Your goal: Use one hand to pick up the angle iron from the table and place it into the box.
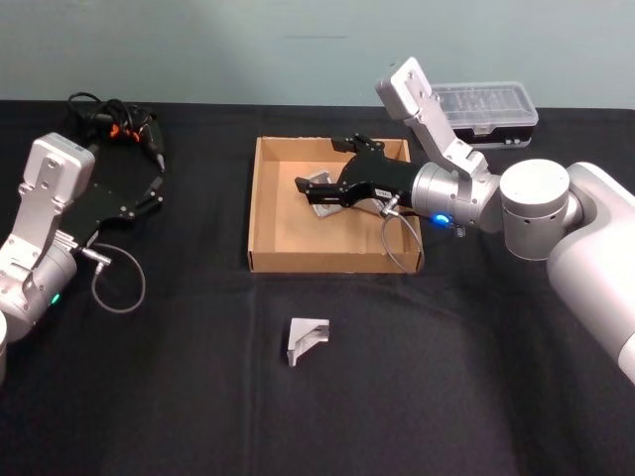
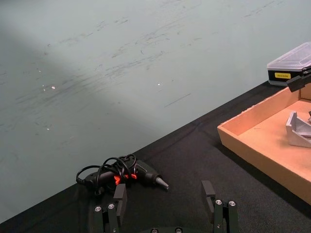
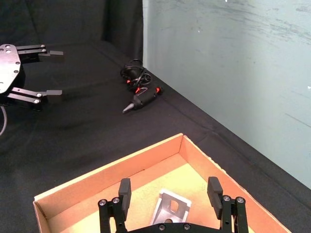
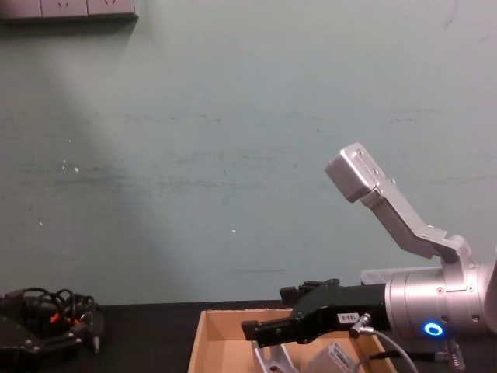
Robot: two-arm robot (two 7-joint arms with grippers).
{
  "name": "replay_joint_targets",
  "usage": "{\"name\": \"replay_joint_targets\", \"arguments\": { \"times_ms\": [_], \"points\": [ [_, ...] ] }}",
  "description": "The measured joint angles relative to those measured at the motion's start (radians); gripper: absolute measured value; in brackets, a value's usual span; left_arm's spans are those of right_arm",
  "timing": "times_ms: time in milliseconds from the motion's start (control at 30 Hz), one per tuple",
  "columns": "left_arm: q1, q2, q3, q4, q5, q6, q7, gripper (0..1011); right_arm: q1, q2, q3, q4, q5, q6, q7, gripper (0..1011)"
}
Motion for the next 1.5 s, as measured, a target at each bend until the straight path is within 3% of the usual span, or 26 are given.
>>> {"name": "replay_joint_targets", "arguments": {
  "times_ms": [367,700,833,1033,1133,1500],
  "points": [
    [0.000,0.000,0.000,0.000,0.000,0.000,0.000,1000,-0.010,0.004,0.015,-0.017,-0.002,-0.001,0.000,1002],
    [0.000,0.000,0.000,0.000,0.000,0.000,0.000,1000,-0.053,0.060,0.058,-0.162,0.040,0.022,0.006,1000],
    [0.000,0.000,0.000,0.000,0.000,0.000,0.000,1000,-0.086,0.123,0.075,-0.287,0.077,0.054,0.034,1000],
    [0.000,0.000,0.000,0.000,0.000,0.000,0.000,1000,-0.114,0.190,0.076,-0.398,0.112,0.089,0.088,1000],
    [0.000,0.000,0.000,0.000,0.000,0.000,0.000,1000,-0.136,0.244,0.069,-0.478,0.140,0.116,0.137,1000],
    [0.000,0.000,0.000,0.000,0.000,0.000,0.000,1000,-0.175,0.357,0.050,-0.638,0.196,0.164,0.213,1000]
  ]
}}
